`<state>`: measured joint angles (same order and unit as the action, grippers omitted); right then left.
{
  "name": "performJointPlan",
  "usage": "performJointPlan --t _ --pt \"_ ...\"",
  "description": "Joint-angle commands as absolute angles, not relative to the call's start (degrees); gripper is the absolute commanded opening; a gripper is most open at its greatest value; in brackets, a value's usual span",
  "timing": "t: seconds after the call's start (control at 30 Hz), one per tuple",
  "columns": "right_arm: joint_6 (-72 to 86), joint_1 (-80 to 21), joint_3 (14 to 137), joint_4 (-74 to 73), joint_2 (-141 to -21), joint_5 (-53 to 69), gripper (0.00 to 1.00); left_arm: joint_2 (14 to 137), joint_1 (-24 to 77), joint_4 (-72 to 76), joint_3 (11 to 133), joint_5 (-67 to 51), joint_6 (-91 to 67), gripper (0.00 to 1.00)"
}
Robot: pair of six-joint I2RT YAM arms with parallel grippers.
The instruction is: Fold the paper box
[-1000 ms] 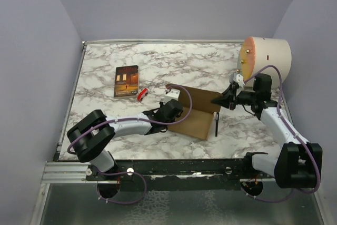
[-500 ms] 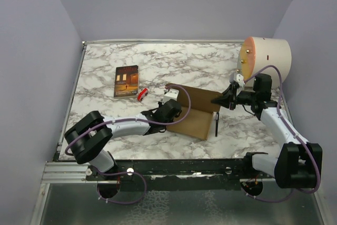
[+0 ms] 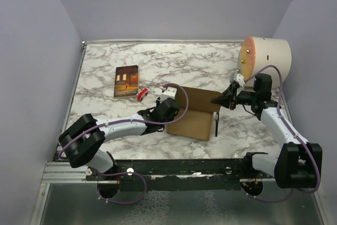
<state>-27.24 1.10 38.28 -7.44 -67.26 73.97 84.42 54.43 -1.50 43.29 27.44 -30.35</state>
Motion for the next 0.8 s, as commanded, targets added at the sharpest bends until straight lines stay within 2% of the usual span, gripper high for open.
performJointPlan --t 0.0,0.27,0.37,0.47,0.53,0.77 --pt "-27.2 1.1 38.3 -6.9 -66.9 74.7 0.01 84.3 54.1 -1.3 43.2 27.9 -31.9 0.43" --pt "-27.2 1.1 38.3 -6.9 -66.9 74.5 0.01 88.3 54.2 1.2 43.2 26.9 -33.2 0.42" --pt "-27.3 1.1 38.3 -7.0 -66.9 74.5 0.01 89.2 54.1 1.2 42.9 27.1 -33.3 0.32" --pt "-27.5 1.1 38.3 -7.0 -66.9 74.5 0.01 89.6 54.1 1.4 42.6 27.1 -33.4 0.08" --pt "-27.4 1.1 38.3 -7.1 -66.9 74.5 0.01 89.6 54.1 1.4 42.5 27.1 -33.2 0.0" --pt "-26.6 1.1 38.3 -6.5 -66.7 74.7 0.01 89.1 54.2 1.5 43.4 27.1 -31.6 0.0"
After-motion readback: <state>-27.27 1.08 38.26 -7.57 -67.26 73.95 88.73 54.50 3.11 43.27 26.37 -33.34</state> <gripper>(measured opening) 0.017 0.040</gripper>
